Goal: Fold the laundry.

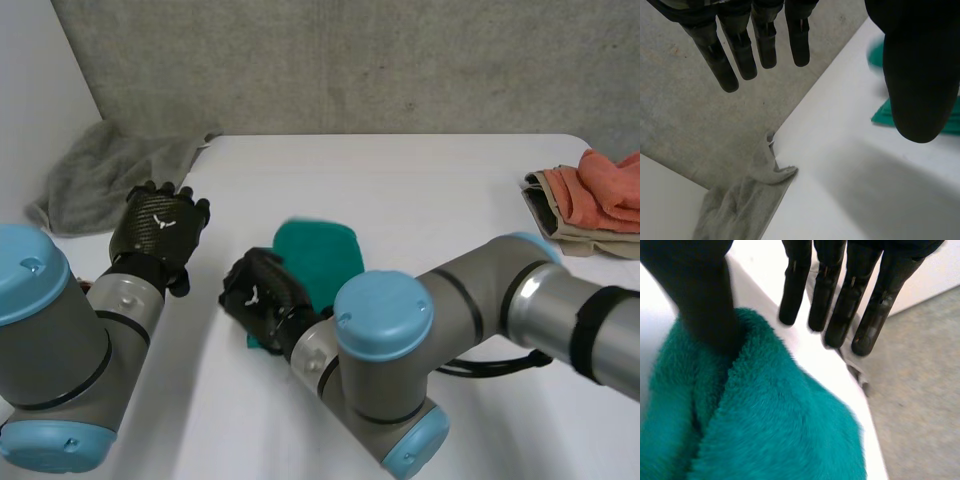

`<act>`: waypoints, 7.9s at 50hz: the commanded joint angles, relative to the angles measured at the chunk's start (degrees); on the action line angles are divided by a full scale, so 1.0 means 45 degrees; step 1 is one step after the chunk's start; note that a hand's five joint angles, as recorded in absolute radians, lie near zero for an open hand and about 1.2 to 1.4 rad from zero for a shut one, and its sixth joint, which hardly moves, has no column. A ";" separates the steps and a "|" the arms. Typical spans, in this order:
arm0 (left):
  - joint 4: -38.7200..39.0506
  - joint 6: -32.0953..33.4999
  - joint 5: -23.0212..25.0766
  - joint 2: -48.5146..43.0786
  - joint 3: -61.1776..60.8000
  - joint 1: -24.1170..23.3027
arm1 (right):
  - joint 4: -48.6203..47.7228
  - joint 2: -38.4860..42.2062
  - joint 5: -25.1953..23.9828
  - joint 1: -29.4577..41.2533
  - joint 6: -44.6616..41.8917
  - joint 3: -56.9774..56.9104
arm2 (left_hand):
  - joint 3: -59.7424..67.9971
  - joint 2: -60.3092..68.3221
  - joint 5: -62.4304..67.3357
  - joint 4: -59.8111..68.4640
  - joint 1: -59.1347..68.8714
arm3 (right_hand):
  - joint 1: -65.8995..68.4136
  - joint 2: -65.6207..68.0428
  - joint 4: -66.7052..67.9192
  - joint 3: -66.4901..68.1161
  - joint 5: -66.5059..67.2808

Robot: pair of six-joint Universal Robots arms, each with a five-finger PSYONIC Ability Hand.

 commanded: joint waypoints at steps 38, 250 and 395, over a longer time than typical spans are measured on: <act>-0.3123 -0.2714 -0.0689 -0.5804 0.5076 -0.1891 | 0.4663 -0.0458 -0.0093 -0.3724 1.1084 -0.1403 | -0.0135 0.0016 0.0148 0.0025 -0.0321 | -0.7957 -0.9666 -0.9972 -0.9958 -1.0088; -0.4886 -0.5115 0.6153 0.0523 0.5818 0.0646 | -0.3187 -0.6744 0.0632 -1.1774 0.3795 0.0858 | -0.2072 -0.1922 -0.1790 -0.1913 -0.2259 | -0.7957 -0.9666 -0.9972 -0.9958 -1.0088; 0.0177 0.0943 1.0093 -0.3870 0.4314 -0.1965 | -0.2134 -0.5847 -0.1518 -0.8313 0.4248 0.8245 | 1.3355 1.3505 1.3637 1.3514 1.3168 | -0.7957 -0.9666 -0.9972 -0.9958 -1.0088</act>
